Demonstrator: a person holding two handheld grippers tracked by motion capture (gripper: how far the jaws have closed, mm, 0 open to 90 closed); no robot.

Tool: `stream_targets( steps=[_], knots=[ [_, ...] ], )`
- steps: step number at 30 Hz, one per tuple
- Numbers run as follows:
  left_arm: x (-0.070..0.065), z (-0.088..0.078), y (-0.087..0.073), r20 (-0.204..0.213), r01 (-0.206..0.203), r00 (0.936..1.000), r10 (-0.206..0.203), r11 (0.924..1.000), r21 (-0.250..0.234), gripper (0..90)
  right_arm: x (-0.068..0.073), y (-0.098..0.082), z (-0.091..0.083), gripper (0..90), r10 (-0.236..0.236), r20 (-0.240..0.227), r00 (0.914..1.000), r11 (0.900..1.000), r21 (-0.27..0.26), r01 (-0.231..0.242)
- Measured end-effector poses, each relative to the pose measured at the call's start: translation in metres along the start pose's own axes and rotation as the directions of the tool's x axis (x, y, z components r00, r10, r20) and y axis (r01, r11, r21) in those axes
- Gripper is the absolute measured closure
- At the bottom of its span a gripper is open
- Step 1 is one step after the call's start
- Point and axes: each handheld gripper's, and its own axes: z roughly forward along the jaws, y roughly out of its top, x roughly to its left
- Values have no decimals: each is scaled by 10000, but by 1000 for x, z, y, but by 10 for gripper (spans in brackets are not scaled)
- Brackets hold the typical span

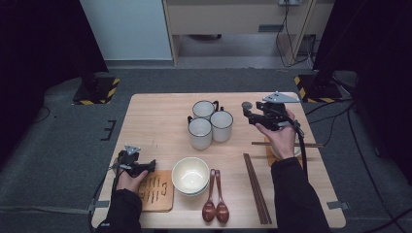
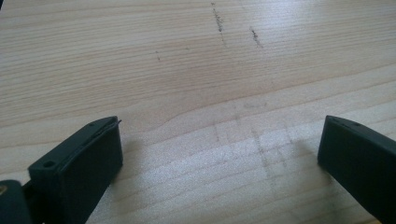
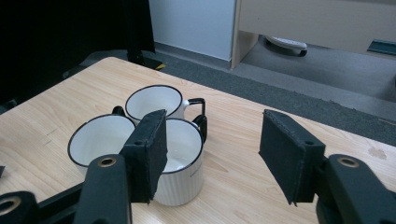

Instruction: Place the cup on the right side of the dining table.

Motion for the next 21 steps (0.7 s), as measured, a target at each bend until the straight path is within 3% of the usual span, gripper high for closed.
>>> stream_targets(
  steps=[21],
  knots=[
    [0,0,0,3,1,10000,-1,10000,0,0,22,5,40,414,-206,-250,9995,9985,503,218]
  ],
)
